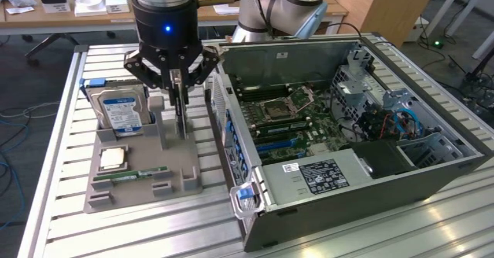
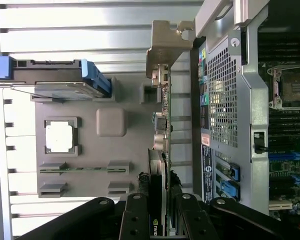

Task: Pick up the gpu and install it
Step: 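Pick up the gpu and move the gpu toward the slot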

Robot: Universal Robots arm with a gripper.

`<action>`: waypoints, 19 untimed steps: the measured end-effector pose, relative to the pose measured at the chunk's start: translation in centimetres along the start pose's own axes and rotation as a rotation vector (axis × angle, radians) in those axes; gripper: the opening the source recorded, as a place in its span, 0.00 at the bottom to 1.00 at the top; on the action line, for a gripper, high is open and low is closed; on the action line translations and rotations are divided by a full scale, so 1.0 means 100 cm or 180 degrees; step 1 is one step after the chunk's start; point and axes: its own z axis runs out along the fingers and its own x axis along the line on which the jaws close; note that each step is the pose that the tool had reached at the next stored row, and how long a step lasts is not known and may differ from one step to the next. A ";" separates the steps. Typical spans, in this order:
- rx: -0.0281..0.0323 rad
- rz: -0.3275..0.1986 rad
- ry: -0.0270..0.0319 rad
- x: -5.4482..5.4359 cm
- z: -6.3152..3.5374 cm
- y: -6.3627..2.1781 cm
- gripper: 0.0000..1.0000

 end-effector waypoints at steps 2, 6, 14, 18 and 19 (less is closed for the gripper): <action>0.0000 0.0000 0.0000 0.000 -0.0050 0.0002 0.26; 0.0000 0.0000 0.0000 0.000 -0.0154 0.0007 0.26; 0.0000 0.0000 -0.0001 -0.001 -0.0348 0.0015 0.26; 0.0000 0.0000 -0.0002 -0.001 -0.0427 0.0019 0.26; 0.0000 0.0000 -0.0002 -0.001 -0.0440 0.0020 0.26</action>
